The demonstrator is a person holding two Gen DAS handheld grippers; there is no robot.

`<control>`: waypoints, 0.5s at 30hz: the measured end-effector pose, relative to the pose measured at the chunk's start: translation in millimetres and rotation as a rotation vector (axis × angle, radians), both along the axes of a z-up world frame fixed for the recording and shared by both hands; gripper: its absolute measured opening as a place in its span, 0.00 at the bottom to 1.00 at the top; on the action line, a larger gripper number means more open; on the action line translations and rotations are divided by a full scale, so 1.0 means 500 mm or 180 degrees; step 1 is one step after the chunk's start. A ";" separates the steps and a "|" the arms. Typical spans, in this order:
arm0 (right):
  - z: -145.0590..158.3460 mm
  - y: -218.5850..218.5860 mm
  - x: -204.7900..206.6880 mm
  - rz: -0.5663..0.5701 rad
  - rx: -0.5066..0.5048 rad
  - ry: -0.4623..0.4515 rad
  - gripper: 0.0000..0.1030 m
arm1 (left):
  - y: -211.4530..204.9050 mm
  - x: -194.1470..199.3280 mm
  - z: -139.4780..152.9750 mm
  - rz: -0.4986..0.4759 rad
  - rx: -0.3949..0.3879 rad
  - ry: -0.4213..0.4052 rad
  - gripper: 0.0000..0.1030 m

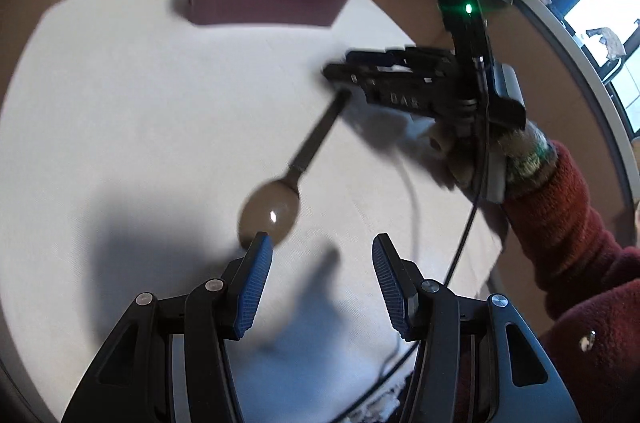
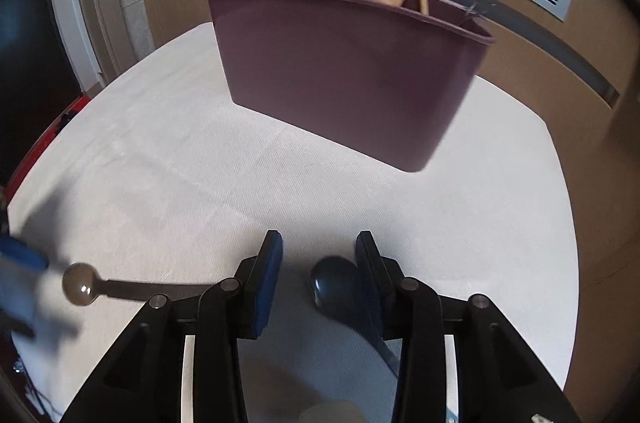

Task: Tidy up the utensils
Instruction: 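Grasp the brown spoon with the left gripper while the right gripper holds the silver spoon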

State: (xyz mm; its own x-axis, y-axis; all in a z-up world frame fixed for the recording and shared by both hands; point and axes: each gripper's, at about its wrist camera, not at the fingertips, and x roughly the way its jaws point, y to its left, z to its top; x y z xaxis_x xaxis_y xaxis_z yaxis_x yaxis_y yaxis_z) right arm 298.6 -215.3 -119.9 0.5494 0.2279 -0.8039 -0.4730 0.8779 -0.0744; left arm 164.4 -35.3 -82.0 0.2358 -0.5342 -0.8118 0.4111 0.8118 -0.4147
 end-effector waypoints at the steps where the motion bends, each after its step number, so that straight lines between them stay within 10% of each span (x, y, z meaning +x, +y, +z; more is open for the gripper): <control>1: -0.003 0.000 0.002 0.0012 -0.0003 0.0011 0.35 | -0.001 -0.001 -0.006 0.0003 0.0000 0.0060 0.52; 15: -0.005 -0.057 -0.156 0.0138 0.0246 0.0118 0.38 | 0.000 0.111 -0.016 0.0515 0.0136 -0.0032 0.52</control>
